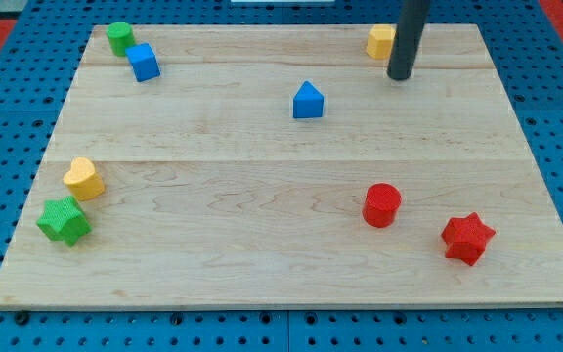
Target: Push the blue triangle towards the yellow hexagon
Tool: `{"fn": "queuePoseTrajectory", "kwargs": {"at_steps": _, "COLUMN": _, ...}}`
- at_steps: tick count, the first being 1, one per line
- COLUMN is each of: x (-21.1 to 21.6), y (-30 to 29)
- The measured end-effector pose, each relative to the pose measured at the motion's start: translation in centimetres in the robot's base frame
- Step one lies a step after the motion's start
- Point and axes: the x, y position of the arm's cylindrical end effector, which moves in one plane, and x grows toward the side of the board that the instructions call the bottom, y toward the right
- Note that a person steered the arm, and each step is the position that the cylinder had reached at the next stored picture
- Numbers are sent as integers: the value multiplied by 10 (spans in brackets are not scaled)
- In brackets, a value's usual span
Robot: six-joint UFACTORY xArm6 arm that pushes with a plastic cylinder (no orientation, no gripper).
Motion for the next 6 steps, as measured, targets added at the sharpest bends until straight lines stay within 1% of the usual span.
{"fn": "queuePoseTrajectory", "kwargs": {"at_steps": 1, "x": 40, "y": -20}}
{"fn": "queuePoseTrajectory", "kwargs": {"at_steps": 3, "x": 61, "y": -77}}
{"fn": "queuePoseTrajectory", "kwargs": {"at_steps": 4, "x": 61, "y": -123}}
{"fn": "queuePoseTrajectory", "kwargs": {"at_steps": 5, "x": 43, "y": -139}}
{"fn": "queuePoseTrajectory", "kwargs": {"at_steps": 6, "x": 14, "y": -139}}
